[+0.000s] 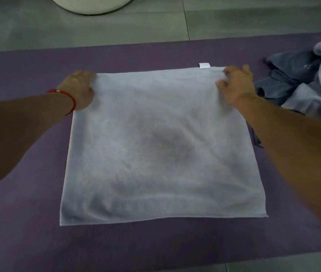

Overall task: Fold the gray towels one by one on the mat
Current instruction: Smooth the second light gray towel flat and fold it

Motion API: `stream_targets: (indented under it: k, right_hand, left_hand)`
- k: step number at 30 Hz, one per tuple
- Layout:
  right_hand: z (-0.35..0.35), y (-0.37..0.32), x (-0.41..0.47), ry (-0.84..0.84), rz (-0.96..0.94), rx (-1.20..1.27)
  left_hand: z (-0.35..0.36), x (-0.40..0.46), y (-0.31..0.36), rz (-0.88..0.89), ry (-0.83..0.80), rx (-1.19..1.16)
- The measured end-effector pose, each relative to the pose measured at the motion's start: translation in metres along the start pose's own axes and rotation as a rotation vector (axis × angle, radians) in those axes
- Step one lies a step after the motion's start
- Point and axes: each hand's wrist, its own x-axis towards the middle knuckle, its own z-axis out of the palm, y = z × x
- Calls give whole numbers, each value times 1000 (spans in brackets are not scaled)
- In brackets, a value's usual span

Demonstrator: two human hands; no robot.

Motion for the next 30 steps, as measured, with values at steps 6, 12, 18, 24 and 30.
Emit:
stream_targets:
  k: [6,12,18,24,30]
  right_hand:
    - [-19,3,19,32,3,114]
    - [-8,3,35,104,144,205]
    - [-13,2,-14,134,-80,5]
    - [7,42,-198,22,-487,-275]
    - [-6,100,-290,-25,-95,-305]
  left_hand:
    - [-2,23,-11,64,55,82]
    - [1,36,-4,-93,32,98]
    - [2,-5,19,-136,20,42]
    - [47,-187,37,490,168,302]
    - [94,-282,14,568,-12,338]
